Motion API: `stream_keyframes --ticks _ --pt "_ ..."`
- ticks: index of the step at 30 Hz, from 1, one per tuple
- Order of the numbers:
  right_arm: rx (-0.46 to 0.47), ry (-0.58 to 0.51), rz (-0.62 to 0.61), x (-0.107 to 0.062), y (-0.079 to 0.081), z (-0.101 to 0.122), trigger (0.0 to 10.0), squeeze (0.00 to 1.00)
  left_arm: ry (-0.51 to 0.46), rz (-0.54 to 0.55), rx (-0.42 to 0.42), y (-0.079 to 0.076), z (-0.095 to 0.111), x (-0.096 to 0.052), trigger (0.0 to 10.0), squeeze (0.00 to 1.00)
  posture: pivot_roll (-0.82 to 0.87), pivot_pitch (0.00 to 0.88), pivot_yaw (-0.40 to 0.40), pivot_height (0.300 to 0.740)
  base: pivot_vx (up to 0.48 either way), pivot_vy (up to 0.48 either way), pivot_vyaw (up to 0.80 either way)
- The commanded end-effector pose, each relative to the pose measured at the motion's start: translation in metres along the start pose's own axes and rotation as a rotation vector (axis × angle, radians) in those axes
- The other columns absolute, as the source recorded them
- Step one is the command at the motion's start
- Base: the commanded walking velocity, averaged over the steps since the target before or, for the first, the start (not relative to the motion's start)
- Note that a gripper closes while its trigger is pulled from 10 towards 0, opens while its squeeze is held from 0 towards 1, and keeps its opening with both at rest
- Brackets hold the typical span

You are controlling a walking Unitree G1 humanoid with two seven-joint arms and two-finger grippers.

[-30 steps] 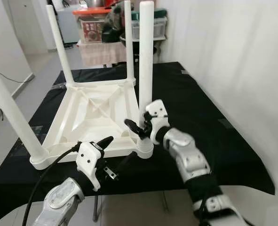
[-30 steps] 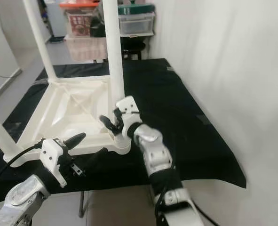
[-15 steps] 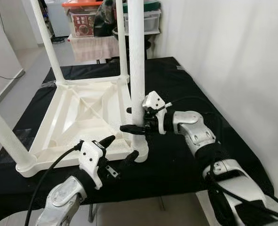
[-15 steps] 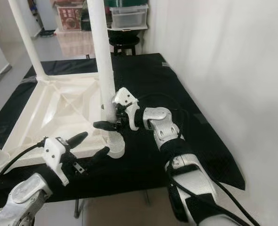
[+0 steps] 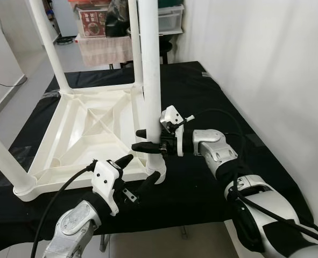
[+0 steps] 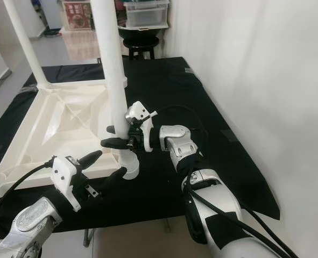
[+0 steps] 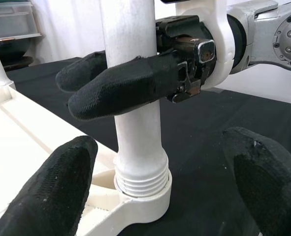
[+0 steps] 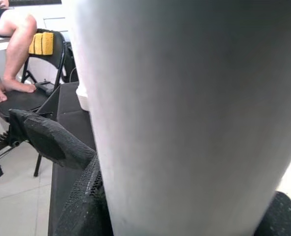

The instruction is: Building children table

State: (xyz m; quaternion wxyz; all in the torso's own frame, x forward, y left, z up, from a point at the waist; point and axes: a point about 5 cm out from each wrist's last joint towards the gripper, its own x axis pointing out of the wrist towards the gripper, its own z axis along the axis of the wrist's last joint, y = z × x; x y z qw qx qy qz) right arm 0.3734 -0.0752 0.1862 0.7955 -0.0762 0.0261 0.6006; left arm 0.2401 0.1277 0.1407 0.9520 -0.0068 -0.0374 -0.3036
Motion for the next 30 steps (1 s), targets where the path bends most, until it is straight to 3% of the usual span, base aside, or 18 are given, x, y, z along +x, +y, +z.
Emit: stream_keyframes --ticks 1,6,7,8,9,10,12,13,14,18,25,26,27,28,30 --pt "-0.021 -0.008 -0.054 -0.005 -0.004 0.001 0.0 0.0 0.01 0.003 -0.003 0.001 -0.003 0.0 10.0 0.0 -0.05 0.018 -0.001 0.74 0.0 0.0 0.0" --pt "-0.052 0.005 -0.195 -0.022 -0.012 -0.007 0.0 0.0 0.006 0.006 -0.006 0.001 -0.002 -0.001 10.0 0.0 -0.06 0.032 0.0 0.74 0.0 0.0 0.0" --pt "-0.046 0.032 -0.295 -0.025 -0.014 -0.012 0.0 0.0 0.005 0.007 -0.006 0.002 -0.001 -0.002 10.0 0.0 -0.06 0.042 -0.003 0.74 0.0 0.0 0.0" --pt "0.037 0.067 -0.683 -0.026 -0.005 -0.033 0.0 0.0 0.005 0.008 -0.007 0.003 -0.001 -0.004 10.0 0.0 -0.08 0.05 0.005 0.74 0.0 0.0 0.0" --pt "0.037 0.067 -0.683 -0.026 -0.005 -0.033 0.0 0.0 0.005 0.008 -0.007 0.003 -0.001 -0.004 10.0 0.0 -0.08 0.05 0.005 0.74 0.0 0.0 0.0" --pt "0.101 0.084 -0.892 -0.033 0.004 -0.043 0.0 0.0 0.005 0.008 -0.008 0.004 0.0 -0.005 10.0 0.0 -0.08 0.05 0.005 0.74 0.0 0.0 0.0" --pt "0.101 0.084 -0.892 -0.033 0.004 -0.043 0.0 0.0 0.005 0.008 -0.008 0.004 0.0 -0.005 10.0 0.0 -0.08 0.05 0.005 0.74 0.0 0.0 0.0" --pt "0.134 0.079 -0.96 -0.032 0.021 -0.049 0.0 0.0 0.005 0.007 -0.011 0.004 0.0 -0.006 10.0 0.0 -0.08 0.059 0.023 0.74 0.0 0.0 0.0" --pt "0.101 0.089 -0.9 -0.021 0.038 -0.051 0.0 0.0 0.009 0.006 -0.008 0.005 0.0 -0.006 10.0 0.0 -0.09 0.055 0.033 0.74 0.0 0.0 0.0" --pt "0.052 0.08 -0.828 -0.011 0.036 -0.048 0.0 0.0 0.015 0.006 -0.009 0.006 -0.002 -0.007 10.0 0.0 -0.08 0.042 0.025 0.74 0.0 0.0 0.0" --pt "0.072 0.076 -0.838 -0.006 0.027 -0.047 0.2 0.0 0.019 0.037 0.024 0.007 -0.001 -0.007 10.0 0.0 -0.08 0.031 0.03 0.74 0.0 0.0 0.0" --pt "0.068 0.077 -0.839 -0.004 0.026 -0.043 10.0 0.0 0.007 0.056 0.058 0.008 0.002 -0.009 10.0 0.0 -0.09 0.029 0.034 0.74 0.0 0.0 0.0" --pt "0.064 0.072 -0.819 -0.002 0.025 -0.038 10.0 0.21 -0.018 0.07 0.097 0.007 0.006 -0.011 10.0 0.0 -0.09 0.025 0.035 0.74 0.0 0.0 0.0" --pt "0.043 0.055 -0.766 -0.002 0.02 -0.03 10.0 1.0 -0.039 0.061 0.094 0.002 0.009 -0.014 10.0 0.0 -0.09 0.02 0.033 0.74 0.0 0.0 0.0" --pt "0.028 0.044 -0.73 -0.002 0.017 -0.025 10.0 1.0 -0.053 0.051 0.085 -0.002 0.012 -0.015 10.0 0.0 -0.09 0.02 0.033 0.74 0.0 0.0 0.0"
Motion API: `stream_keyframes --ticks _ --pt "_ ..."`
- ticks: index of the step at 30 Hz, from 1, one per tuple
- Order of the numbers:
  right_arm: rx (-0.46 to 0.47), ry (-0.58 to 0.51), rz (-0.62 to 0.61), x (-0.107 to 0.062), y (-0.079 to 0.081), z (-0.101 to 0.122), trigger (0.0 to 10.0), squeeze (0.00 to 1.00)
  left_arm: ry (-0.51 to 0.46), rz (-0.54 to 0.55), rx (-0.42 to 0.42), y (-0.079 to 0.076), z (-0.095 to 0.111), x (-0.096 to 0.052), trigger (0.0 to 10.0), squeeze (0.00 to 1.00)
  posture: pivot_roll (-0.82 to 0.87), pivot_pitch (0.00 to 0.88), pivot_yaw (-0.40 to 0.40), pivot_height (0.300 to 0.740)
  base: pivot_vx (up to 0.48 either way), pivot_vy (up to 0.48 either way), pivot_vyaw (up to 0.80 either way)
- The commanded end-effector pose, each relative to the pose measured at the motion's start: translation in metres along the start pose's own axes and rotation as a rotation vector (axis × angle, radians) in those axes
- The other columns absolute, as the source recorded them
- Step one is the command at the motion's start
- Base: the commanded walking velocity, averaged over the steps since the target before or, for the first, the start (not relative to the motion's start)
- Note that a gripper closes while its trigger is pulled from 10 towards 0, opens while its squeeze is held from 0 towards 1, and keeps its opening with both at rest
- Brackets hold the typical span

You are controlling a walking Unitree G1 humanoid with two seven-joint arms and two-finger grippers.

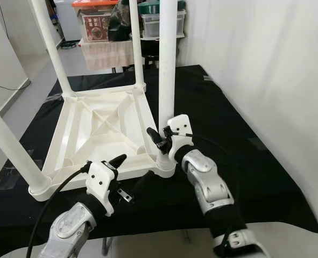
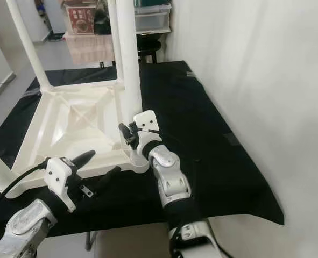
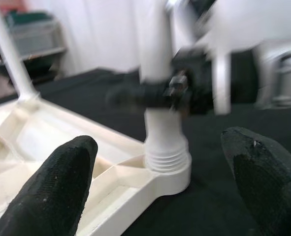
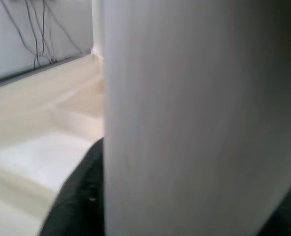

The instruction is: Building children table

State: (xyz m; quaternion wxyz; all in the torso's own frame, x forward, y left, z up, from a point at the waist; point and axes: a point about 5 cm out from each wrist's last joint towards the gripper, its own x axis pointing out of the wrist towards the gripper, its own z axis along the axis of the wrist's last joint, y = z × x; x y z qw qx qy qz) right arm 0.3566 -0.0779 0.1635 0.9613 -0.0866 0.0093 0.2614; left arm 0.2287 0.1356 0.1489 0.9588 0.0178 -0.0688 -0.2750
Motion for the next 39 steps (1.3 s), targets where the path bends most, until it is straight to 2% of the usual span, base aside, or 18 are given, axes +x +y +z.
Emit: stream_keyframes --ticks 1,2,5,6,7,8,9,11,13,17,18,19,20,23,30,35,38,39 --pt "0.014 0.007 0.071 0.002 -0.002 0.005 10.0 1.0 -0.026 -0.009 0.013 -0.006 0.006 -0.003 10.0 0.0 -0.08 0.017 0.028 0.74 0.0 0.0 0.0" --pt "-0.001 -0.026 0.15 0.003 -0.005 0.015 10.0 1.0 -0.04 -0.013 -0.003 -0.012 0.007 -0.005 10.0 0.0 -0.08 0.016 0.027 0.74 0.0 0.0 0.0" --pt "-0.012 -0.047 0.201 0.002 -0.007 0.021 10.0 1.0 -0.05 -0.014 -0.011 -0.016 0.008 -0.006 10.0 0.0 -0.08 0.016 0.027 0.74 0.0 0.0 0.0" --pt "-0.042 -0.063 0.323 0.002 -0.006 0.026 10.0 1.0 -0.058 -0.008 -0.013 -0.02 0.006 -0.008 10.0 0.0 -0.09 0.015 0.024 0.74 0.0 0.0 0.0" --pt "-0.103 -0.074 0.442 0.002 -0.008 0.029 10.0 0.53 -0.066 -0.008 -0.006 -0.023 0.004 -0.009 10.0 0.0 -0.09 0.016 0.02 0.74 0.0 0.0 0.0" --pt "-0.131 -0.065 0.54 0.003 -0.011 0.03 10.0 0.0 -0.081 0.008 -0.016 -0.023 0.003 -0.009 10.0 0.0 -0.08 0.013 0.014 0.74 0.0 0.0 0.0" --pt "-0.166 -0.057 0.597 0.004 -0.014 0.033 10.0 0.0 -0.094 0.021 -0.029 -0.022 0.002 -0.009 10.0 0.0 -0.08 0.012 0.012 0.74 0.0 0.0 0.0" --pt "-0.166 -0.057 0.597 0.004 -0.014 0.033 10.0 0.0 -0.094 0.021 -0.029 -0.022 0.002 -0.009 10.0 0.0 -0.08 0.012 0.012 0.74 0.0 0.0 0.0" --pt "-0.187 -0.026 0.696 0.012 -0.015 0.041 10.0 0.0 -0.112 0.035 -0.052 -0.021 0.001 -0.007 10.0 0.0 -0.07 0.012 0.002 0.74 0.0 0.0 0.0" --pt "-0.146 -0.003 0.748 0.016 -0.013 0.043 10.0 0.0 -0.108 0.036 -0.053 -0.024 0.0 -0.011 10.0 0.0 -0.06 0.013 -0.002 0.74 0.0 0.0 0.0" --pt "-0.143 0.011 0.757 0.016 -0.013 0.042 3.1 0.0 -0.105 0.037 -0.054 -0.025 0.0 -0.012 10.0 0.0 -0.05 0.017 -0.004 0.74 0.0 0.0 0.0" --pt "-0.143 0.019 0.761 0.016 -0.013 0.041 3.1 0.0 -0.103 0.037 -0.054 -0.025 -0.001 -0.013 10.0 0.0 -0.05 0.017 -0.004 0.74 0.0 0.0 0.0" --pt "-0.132 0.024 0.78 0.016 -0.013 0.04 0.0 0.0 -0.105 0.04 -0.058 -0.025 -0.001 -0.013 10.0 0.0 -0.05 0.018 -0.007 0.74 0.0 0.0 0.0" --pt "-0.096 0.027 0.795 0.015 -0.018 0.039 0.0 0.0 -0.119 0.041 -0.077 -0.025 -0.002 -0.013 10.0 0.0 -0.06 0.024 -0.006 0.74 0.0 0.0 0.0" --pt "-0.083 0.004 0.761 0.012 -0.029 0.039 0.0 0.0 -0.124 0.04 -0.09 -0.024 -0.003 -0.013 10.0 0.0 -0.06 0.03 -0.004 0.74 0.0 0.0 0.0" --pt "-0.163 0.037 0.649 0.001 -0.042 0.021 0.0 0.0 -0.114 0.034 -0.097 -0.023 -0.003 -0.012 10.0 0.0 -0.07 0.049 0.002 0.74 0.0 0.0 0.0" --pt "-0.185 0.063 0.598 -0.004 -0.041 0.01 0.0 0.0 -0.114 0.034 -0.096 -0.022 -0.003 -0.013 10.0 0.0 -0.07 0.055 -0.001 0.74 0.0 0.0 0.0" --pt "-0.11 0.068 0.444 0.001 -0.037 0.004 0.0 0.0 -0.114 0.034 -0.096 -0.021 -0.003 -0.013 10.0 0.0 -0.07 0.058 -0.003 0.74 0.0 0.0 0.0"
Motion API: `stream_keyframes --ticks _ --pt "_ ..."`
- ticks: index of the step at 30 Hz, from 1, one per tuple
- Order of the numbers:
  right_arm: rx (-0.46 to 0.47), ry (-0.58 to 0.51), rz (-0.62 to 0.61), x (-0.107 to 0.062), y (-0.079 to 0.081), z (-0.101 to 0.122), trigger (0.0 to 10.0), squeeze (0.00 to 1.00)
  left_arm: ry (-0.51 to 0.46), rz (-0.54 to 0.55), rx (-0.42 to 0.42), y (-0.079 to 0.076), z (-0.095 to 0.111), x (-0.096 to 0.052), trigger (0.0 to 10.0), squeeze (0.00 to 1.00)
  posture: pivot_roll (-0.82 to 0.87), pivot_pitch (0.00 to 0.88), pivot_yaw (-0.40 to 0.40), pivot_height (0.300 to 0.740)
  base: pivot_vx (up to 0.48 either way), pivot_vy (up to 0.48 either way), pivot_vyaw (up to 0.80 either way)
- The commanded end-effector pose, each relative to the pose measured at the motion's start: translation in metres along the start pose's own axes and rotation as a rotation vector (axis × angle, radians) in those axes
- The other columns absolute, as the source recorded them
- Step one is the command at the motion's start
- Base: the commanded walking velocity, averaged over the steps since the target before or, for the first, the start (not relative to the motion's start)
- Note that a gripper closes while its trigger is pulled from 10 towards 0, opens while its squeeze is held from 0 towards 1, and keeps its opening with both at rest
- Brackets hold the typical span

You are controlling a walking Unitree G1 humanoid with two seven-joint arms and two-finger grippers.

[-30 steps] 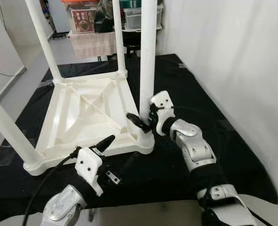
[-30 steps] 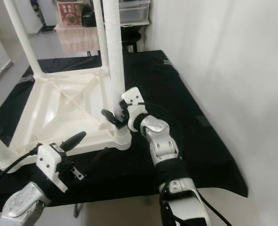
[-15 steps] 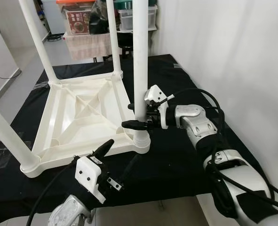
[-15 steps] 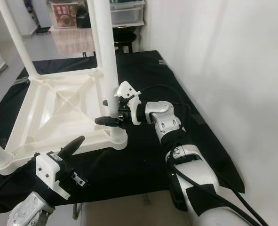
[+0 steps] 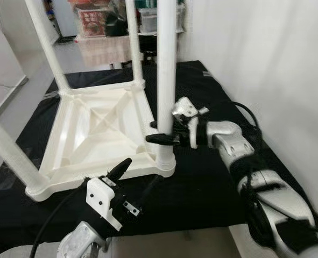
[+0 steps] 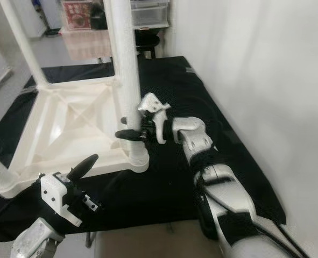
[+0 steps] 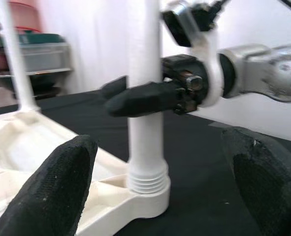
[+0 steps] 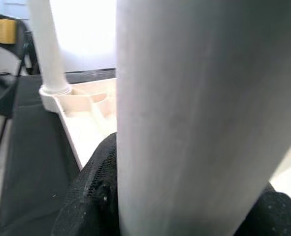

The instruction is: Building children table

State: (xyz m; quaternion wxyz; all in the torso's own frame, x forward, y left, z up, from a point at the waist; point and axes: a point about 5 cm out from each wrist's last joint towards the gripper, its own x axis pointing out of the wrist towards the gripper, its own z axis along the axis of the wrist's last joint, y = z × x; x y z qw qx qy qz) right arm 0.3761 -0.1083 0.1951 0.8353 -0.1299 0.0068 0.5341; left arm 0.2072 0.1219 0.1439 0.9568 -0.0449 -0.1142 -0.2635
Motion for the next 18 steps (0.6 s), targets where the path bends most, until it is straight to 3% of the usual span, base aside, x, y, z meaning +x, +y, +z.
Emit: stream_keyframes --ticks 1,2,3,4,5,7,9,13,14,15,17,18 --pt "0.031 0.099 -0.148 0.003 0.005 -0.021 0.0 0.0 0.007 0.003 -0.002 0.002 0.0 -0.002 10.0 0.0 -0.07 0.058 -0.003 0.74 0.0 0.0 0.0" --pt "0.198 0.07 -0.476 0.011 0.02 -0.033 0.0 0.0 0.006 0.003 0.002 0.003 0.001 -0.002 10.0 0.0 -0.08 0.055 -0.003 0.74 0.0 0.0 0.0" --pt "0.198 0.07 -0.476 0.011 0.02 -0.033 0.0 0.0 0.006 0.003 0.002 0.003 0.001 -0.002 10.0 0.0 -0.08 0.055 -0.003 0.74 0.0 0.0 0.0" --pt "0.229 0.095 -0.536 0.015 0.049 -0.043 0.0 0.0 0.004 0.002 0.003 0.004 0.003 -0.002 10.0 0.0 -0.07 0.065 0.001 0.74 0.0 0.0 0.0" --pt "0.239 0.089 -0.582 0.017 0.063 -0.045 0.0 0.0 0.01 0.002 0.012 0.006 0.002 -0.002 10.0 0.0 -0.1 0.079 0.045 0.74 0.0 0.0 0.0" --pt "0.224 0.077 -0.569 0.02 0.071 -0.044 0.0 0.0 0.015 0.002 0.018 0.007 0.001 -0.003 10.0 0.0 -0.1 0.079 0.045 0.74 0.0 0.0 0.0" --pt "0.163 0.076 -0.603 0.019 0.06 -0.041 0.0 0.0 0.015 -0.003 0.007 0.009 0.001 -0.001 10.0 0.0 -0.08 0.059 0.022 0.74 0.0 0.0 0.0" --pt "0.164 0.093 -0.629 0.023 0.059 -0.042 0.0 0.0 0.011 0.001 0.013 0.01 0.002 0.002 10.0 0.0 -0.08 0.06 0.027 0.74 0.0 0.0 0.0" --pt "0.165 0.098 -0.635 0.024 0.06 -0.039 1.3 0.0 0.009 0.011 0.014 0.011 0.002 0.002 10.0 0.0 -0.08 0.058 0.027 0.74 0.0 0.0 0.0" --pt "0.159 0.11 -0.641 0.024 0.06 -0.037 6.2 0.0 0.007 0.015 0.013 0.011 0.002 0.002 10.0 0.0 -0.08 0.057 0.027 0.74 0.0 0.0 0.0" --pt "0.155 0.118 -0.647 0.024 0.061 -0.036 6.2 0.0 0.006 0.017 0.011 0.012 0.002 0.002 10.0 0.0 -0.08 0.057 0.027 0.74 0.0 0.0 0.0" --pt "0.162 0.11 -0.597 0.027 0.062 -0.033 10.0 0.28 0.007 0.013 0.009 0.011 0.001 0.002 10.0 0.0 -0.08 0.055 0.025 0.74 0.0 0.0 0.0"
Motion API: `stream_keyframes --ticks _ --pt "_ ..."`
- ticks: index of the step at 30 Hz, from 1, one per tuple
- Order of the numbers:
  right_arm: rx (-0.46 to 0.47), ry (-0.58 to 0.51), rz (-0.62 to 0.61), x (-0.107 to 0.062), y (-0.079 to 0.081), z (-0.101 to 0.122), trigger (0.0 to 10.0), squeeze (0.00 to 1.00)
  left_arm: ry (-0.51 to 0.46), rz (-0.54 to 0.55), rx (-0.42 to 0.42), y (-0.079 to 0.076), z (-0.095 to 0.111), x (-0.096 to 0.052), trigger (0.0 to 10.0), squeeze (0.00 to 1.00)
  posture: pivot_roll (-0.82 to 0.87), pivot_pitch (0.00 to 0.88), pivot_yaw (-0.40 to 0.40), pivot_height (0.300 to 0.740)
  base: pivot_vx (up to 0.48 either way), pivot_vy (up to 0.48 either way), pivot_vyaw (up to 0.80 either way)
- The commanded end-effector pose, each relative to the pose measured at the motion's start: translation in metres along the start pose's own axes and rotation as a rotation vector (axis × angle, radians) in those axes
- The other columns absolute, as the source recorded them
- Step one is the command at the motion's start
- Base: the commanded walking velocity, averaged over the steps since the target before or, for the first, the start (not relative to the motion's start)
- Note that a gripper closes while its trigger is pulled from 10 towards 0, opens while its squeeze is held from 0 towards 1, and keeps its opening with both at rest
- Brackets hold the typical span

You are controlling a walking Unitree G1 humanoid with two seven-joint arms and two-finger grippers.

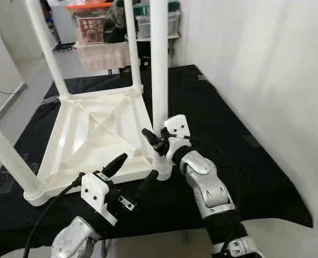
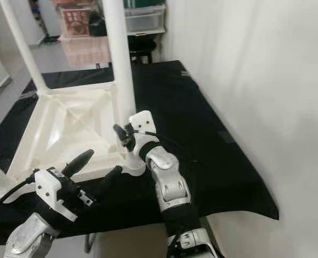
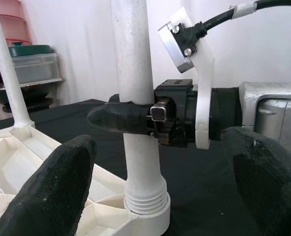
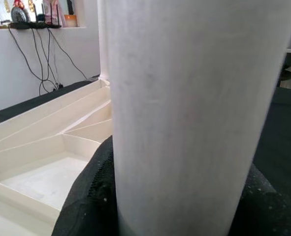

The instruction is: Building children table

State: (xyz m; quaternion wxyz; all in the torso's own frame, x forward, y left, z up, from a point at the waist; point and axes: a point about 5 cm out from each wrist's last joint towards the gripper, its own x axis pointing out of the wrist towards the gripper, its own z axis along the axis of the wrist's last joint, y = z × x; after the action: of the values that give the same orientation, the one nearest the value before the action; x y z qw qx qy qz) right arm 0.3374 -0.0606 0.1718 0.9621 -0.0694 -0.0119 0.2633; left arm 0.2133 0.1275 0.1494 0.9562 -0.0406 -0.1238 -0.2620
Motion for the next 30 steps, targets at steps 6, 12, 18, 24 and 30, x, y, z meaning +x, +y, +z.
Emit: stream_keyframes --ticks 6,12,18,24,30 --pt "0.01 0.036 0.227 0.006 0.004 -0.001 10.0 1.0 0.026 -0.001 -0.015 0.003 -0.005 0.001 10.0 0.0 -0.08 0.046 0.02 0.74 0.0 0.0 0.0" --pt "-0.072 -0.011 0.627 0.019 -0.02 0.023 10.0 0.0 0.024 -0.005 -0.02 -0.001 -0.007 0.005 10.0 0.0 -0.06 0.03 -0.002 0.74 0.0 0.0 0.0" --pt "-0.027 0.048 0.725 0.024 -0.026 0.023 10.0 0.0 0.027 -0.007 -0.022 -0.002 -0.008 0.005 10.0 0.0 -0.05 0.026 -0.006 0.74 0.0 0.0 0.0" --pt "-0.022 0.092 0.86 0.028 -0.023 0.025 0.0 0.0 0.034 -0.009 -0.025 -0.003 -0.009 0.004 10.0 0.0 -0.03 0.023 -0.008 0.74 0.0 0.0 0.0" --pt "-0.006 0.082 0.855 0.029 -0.026 0.025 0.0 0.0 0.035 -0.008 -0.027 -0.003 -0.01 0.004 10.0 0.0 -0.03 0.022 -0.009 0.74 0.0 0.0 0.0"
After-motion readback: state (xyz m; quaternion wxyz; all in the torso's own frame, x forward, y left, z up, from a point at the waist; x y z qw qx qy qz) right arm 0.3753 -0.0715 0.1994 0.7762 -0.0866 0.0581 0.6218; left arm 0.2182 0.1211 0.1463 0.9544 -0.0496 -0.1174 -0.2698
